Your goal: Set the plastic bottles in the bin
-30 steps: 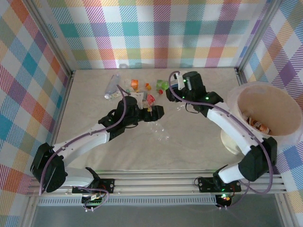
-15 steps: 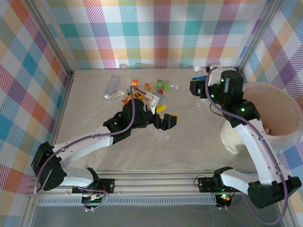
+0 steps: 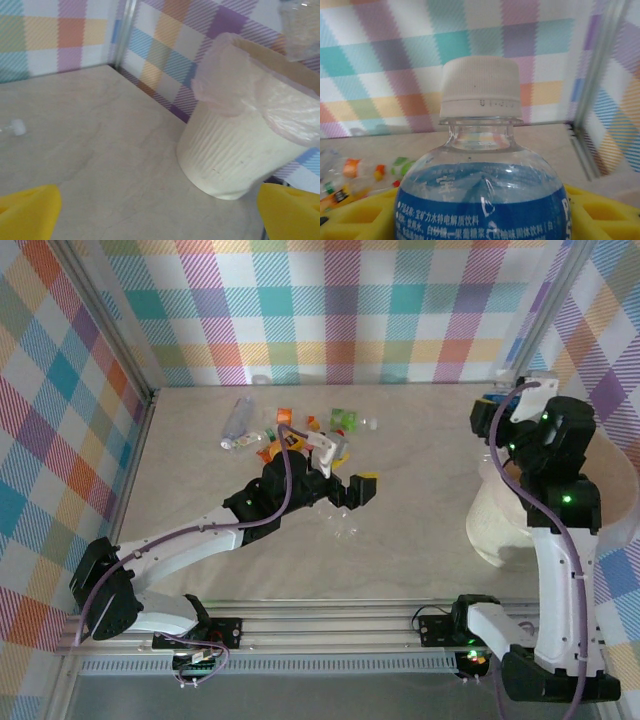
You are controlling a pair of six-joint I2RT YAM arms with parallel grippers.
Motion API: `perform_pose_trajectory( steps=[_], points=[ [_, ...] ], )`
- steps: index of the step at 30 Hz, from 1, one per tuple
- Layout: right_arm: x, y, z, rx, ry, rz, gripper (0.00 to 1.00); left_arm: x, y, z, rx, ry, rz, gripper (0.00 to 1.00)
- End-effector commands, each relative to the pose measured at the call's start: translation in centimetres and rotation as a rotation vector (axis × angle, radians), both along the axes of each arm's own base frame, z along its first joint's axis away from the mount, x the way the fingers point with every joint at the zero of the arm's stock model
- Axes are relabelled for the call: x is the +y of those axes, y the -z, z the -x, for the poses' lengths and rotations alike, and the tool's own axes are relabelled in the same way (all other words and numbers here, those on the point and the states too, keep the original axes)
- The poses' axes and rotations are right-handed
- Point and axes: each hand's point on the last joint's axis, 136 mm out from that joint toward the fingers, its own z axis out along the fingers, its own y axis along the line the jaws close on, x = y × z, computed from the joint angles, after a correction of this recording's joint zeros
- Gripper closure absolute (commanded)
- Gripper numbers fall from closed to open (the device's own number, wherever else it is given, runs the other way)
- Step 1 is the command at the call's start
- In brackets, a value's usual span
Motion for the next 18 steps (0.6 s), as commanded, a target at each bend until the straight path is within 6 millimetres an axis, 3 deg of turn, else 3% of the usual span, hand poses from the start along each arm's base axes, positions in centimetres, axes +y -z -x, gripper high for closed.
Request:
perform_pose_trajectory(
  steps=[1, 8, 15, 18],
  points=[
    [-2.8, -1.1, 1.1, -0.006, 0.097, 0.045, 0.48, 1.3, -2.7, -0.7, -0.041, -0.084, 0.062, 0.00],
    [-11.3, 1.9, 2.1, 0.130, 0.389, 0.125, 0.49, 1.5, -2.6, -0.7, -0.008, -0.060, 0.079, 0.00],
    [-15.6, 5.2, 3.5, 0.231, 0.564, 0.056, 0.49, 0.4, -2.6, -0.9, 0.037, -0.015, 0.079, 0.00],
    [-16.6, 7.0, 3.9, 0.291, 0.610, 0.047, 0.48, 0.5, -2.4, -1.5, 0.053, -0.042, 0.075, 0.00]
  ],
)
